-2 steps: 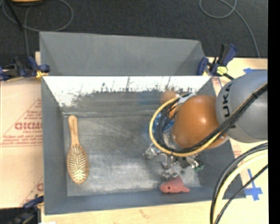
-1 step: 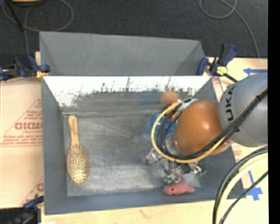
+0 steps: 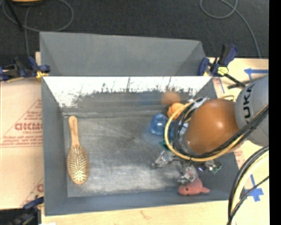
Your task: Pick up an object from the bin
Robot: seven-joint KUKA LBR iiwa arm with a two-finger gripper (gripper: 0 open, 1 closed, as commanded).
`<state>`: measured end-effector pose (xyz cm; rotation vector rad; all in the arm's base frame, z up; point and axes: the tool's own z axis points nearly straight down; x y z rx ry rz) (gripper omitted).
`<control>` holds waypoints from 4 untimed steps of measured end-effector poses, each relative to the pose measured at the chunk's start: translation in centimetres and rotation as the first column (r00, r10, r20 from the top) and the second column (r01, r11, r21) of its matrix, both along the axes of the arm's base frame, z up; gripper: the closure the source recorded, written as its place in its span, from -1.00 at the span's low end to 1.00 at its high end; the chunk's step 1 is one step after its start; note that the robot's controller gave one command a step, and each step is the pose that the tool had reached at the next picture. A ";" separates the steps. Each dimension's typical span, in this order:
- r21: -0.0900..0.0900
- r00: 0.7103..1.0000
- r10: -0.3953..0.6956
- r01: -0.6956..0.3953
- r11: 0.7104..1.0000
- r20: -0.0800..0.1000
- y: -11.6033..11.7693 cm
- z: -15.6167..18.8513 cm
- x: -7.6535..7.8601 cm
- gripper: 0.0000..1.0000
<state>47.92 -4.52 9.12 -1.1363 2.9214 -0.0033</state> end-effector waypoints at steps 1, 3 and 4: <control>0.000 0.973 0.231 -0.231 0.973 -0.007 -2.4 3.0 -0.6 -1.00; 0.001 0.943 0.333 -0.333 0.943 -0.002 -6.1 1.2 -0.2 -1.00; 0.007 0.968 0.250 -0.250 0.968 0.005 -7.7 0.6 0.6 -1.00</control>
Offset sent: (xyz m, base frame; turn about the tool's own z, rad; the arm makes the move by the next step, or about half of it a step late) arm -0.0071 -0.0542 0.0003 -0.3147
